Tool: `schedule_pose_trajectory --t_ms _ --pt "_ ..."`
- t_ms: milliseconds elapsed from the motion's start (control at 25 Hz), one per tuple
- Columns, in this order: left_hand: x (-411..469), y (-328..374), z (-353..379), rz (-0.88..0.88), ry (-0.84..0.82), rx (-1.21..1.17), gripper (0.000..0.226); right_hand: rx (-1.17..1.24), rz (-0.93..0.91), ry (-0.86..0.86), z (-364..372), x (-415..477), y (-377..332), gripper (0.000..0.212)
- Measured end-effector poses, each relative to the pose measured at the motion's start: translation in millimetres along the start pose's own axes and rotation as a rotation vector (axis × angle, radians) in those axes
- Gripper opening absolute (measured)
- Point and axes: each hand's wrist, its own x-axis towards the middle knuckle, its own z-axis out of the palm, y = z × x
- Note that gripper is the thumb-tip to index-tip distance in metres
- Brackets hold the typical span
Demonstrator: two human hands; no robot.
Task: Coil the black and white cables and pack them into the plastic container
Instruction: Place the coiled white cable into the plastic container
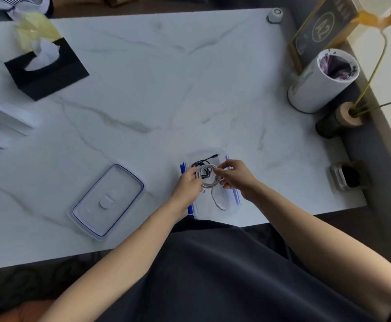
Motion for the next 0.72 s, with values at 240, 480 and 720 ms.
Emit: schedule_pose_trajectory --t_ms 240,480,720 --pt "14 -14 15 -0.169 -0.007 0.053 0.013 -0.115 0.07 0.051 9 4 24 0.012" --pt "30 -25 30 -0.225 -0.028 0.038 0.016 -0.467 0.014 0.046 22 13 34 0.014" --pt "37 -27 34 -0.251 -0.014 0.05 0.018 -0.62 0.019 -0.07 26 12 35 0.016"
